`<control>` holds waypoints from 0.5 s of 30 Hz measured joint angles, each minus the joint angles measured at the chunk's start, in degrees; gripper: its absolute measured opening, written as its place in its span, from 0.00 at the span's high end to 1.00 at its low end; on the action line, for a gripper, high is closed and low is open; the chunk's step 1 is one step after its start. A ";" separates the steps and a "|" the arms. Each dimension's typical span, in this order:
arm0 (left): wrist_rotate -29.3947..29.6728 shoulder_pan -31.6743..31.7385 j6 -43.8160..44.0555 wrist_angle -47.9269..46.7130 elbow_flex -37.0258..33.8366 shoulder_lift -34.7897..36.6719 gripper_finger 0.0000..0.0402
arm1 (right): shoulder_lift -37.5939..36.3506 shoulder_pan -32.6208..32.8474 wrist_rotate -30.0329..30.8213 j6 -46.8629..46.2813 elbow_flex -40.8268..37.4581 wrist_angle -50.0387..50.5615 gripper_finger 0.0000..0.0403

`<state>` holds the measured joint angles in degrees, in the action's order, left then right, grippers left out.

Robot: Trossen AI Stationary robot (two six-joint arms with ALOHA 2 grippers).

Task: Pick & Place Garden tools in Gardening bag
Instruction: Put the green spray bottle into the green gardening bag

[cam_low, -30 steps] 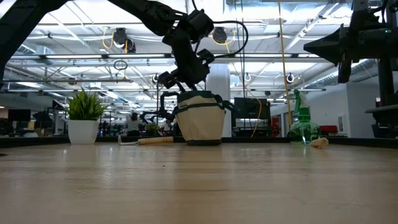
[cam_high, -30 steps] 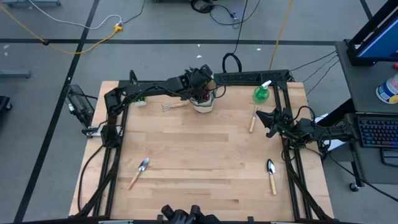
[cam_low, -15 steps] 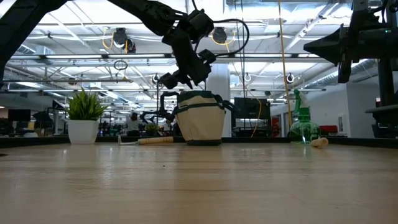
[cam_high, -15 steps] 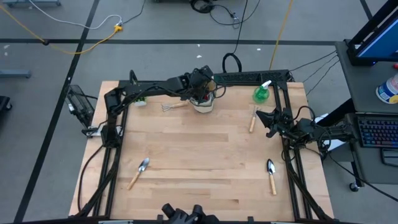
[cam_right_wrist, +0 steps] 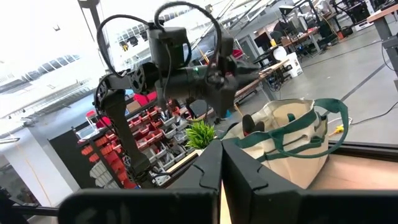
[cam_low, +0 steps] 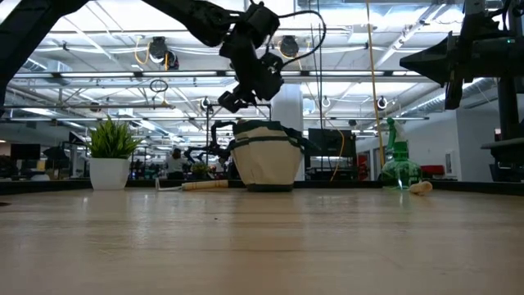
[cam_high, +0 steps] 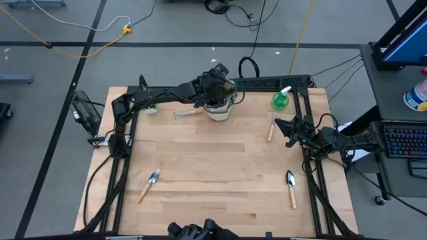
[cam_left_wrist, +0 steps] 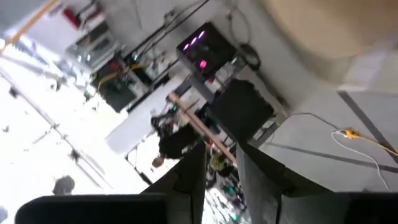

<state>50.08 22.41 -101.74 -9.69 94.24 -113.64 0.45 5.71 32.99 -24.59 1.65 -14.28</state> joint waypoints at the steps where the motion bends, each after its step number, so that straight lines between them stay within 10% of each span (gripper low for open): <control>1: 0.58 -0.02 0.31 0.40 0.00 0.19 0.76 | 0.00 0.01 0.00 -0.01 0.00 0.01 1.00; 7: 2.08 -1.10 8.30 2.34 0.11 2.88 0.76 | 0.00 -0.01 -0.02 -0.01 -0.01 -0.02 1.00; 15: -2.53 -2.23 42.61 -7.80 0.04 11.60 0.76 | 0.02 -0.01 0.00 -0.01 0.00 -0.69 1.00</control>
<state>47.54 20.19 -59.13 -17.49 94.28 -102.04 0.47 5.69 33.00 -24.60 1.65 -14.97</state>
